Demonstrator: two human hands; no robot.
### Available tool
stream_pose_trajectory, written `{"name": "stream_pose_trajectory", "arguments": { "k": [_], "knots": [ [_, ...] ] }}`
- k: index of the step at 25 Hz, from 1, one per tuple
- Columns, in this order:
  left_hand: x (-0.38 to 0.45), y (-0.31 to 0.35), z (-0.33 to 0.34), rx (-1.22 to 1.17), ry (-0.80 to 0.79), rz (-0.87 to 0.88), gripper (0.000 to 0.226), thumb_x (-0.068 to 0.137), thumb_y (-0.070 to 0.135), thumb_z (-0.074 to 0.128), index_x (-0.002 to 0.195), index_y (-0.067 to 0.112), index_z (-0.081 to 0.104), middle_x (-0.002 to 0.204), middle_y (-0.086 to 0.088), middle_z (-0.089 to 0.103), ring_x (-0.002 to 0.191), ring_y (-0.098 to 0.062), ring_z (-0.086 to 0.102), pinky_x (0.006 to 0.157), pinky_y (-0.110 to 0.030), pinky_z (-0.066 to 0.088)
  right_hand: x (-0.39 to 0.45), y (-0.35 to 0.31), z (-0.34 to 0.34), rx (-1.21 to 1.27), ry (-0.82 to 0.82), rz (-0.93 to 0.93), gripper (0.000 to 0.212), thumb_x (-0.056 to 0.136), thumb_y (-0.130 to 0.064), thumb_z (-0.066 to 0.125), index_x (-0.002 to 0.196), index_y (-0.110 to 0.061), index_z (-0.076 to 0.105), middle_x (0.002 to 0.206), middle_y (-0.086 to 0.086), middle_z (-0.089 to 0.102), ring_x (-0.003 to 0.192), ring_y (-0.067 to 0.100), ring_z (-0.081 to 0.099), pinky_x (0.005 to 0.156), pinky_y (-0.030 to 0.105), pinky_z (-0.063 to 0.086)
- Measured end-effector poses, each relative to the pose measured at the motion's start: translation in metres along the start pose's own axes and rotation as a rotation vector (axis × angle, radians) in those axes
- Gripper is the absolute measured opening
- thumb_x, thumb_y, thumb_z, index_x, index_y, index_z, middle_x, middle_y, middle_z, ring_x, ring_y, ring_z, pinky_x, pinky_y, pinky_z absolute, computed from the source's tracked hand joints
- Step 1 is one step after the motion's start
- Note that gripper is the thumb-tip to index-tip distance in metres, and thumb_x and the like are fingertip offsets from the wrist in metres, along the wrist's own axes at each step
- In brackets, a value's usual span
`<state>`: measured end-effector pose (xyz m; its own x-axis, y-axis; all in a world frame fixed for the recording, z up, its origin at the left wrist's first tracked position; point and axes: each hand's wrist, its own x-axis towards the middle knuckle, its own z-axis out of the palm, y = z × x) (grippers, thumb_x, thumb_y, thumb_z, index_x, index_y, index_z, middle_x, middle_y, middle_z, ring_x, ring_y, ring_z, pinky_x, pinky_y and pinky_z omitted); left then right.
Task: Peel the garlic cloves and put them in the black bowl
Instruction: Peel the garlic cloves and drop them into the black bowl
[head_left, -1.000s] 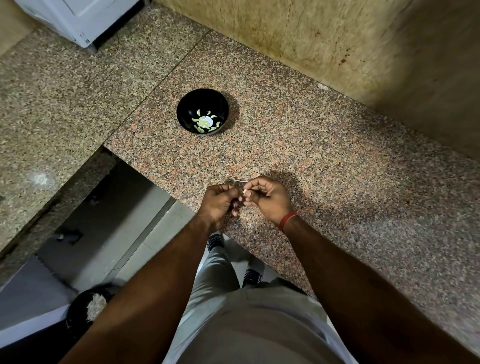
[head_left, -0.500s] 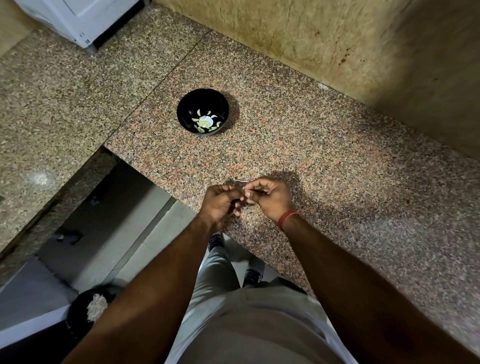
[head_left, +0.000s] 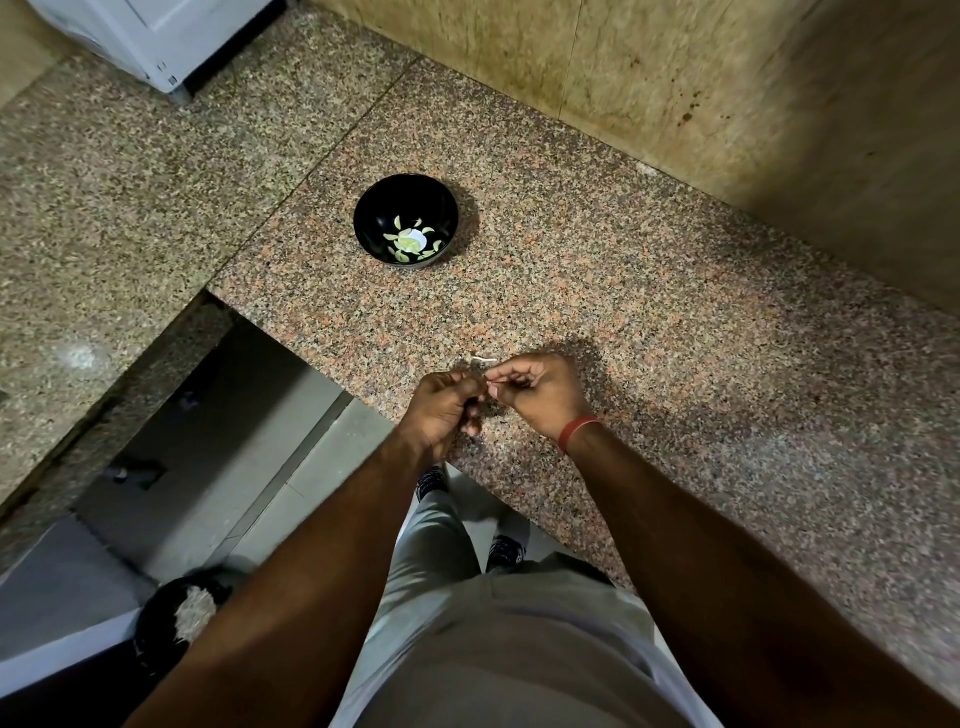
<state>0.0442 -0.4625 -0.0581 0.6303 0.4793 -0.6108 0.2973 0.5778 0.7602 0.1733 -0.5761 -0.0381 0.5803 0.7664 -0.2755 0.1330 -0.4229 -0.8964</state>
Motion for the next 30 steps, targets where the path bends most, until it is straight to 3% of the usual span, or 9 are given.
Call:
{"name": "stream_pose_trajectory", "arguments": {
  "k": [5,11,16,21,25,30],
  "knots": [
    [0.001,0.004,0.001,-0.02,-0.015,-0.007,0.02,0.096,0.004,0.063,0.076,0.003,0.062,0.065,-0.008,0.053,0.046,-0.014,0.043,0.039,-0.025,0.037,0.004,-0.002,0.001,0.033,0.024,0.03,0.02,0.082,-0.004,0.081,0.094,-0.019,0.079,0.091,-0.01,0.078,0.084,0.003,0.073,0.076,0.016,0.058],
    [0.005,0.005,0.003,-0.008,0.013,-0.015,0.019,0.096,0.006,0.062,0.077,0.003,0.064,0.069,-0.01,0.052,0.048,-0.014,0.044,0.04,-0.025,0.037,0.002,0.004,0.0,0.458,0.02,0.195,0.019,0.084,0.004,0.077,0.102,0.002,0.074,0.094,0.013,0.078,0.08,0.024,0.076,0.073,0.035,0.064],
    [0.006,0.001,0.005,0.024,0.038,-0.015,0.015,0.097,0.007,0.062,0.083,0.001,0.064,0.064,-0.007,0.056,0.05,-0.017,0.048,0.044,-0.027,0.041,0.003,0.012,-0.001,0.665,0.016,0.265,0.017,0.087,0.004,0.073,0.104,0.001,0.072,0.094,0.014,0.074,0.08,0.023,0.072,0.073,0.039,0.064],
    [0.013,-0.006,0.0,0.034,0.12,-0.078,0.006,0.091,0.004,0.069,0.092,-0.002,0.068,0.072,-0.007,0.067,0.056,-0.018,0.058,0.048,-0.032,0.046,0.01,0.016,-0.007,0.461,0.176,0.424,0.012,0.093,-0.004,0.07,0.101,-0.012,0.074,0.098,0.005,0.077,0.079,0.014,0.072,0.06,0.026,0.059],
    [0.016,-0.011,-0.004,0.045,0.173,-0.077,0.013,0.09,0.002,0.07,0.101,-0.005,0.07,0.076,-0.012,0.068,0.056,-0.019,0.058,0.047,-0.032,0.048,0.021,0.018,-0.009,0.193,0.28,0.404,0.013,0.09,-0.005,0.074,0.092,-0.018,0.076,0.093,-0.008,0.075,0.086,0.008,0.072,0.072,0.019,0.06],
    [0.017,-0.013,-0.006,0.044,0.206,-0.076,0.006,0.091,0.0,0.069,0.086,-0.001,0.071,0.075,-0.016,0.068,0.057,-0.024,0.059,0.05,-0.034,0.051,0.023,0.022,-0.005,0.148,0.365,0.368,0.019,0.085,0.002,0.076,0.092,-0.016,0.077,0.091,-0.009,0.074,0.087,0.004,0.071,0.068,0.009,0.055]
  ]
}}
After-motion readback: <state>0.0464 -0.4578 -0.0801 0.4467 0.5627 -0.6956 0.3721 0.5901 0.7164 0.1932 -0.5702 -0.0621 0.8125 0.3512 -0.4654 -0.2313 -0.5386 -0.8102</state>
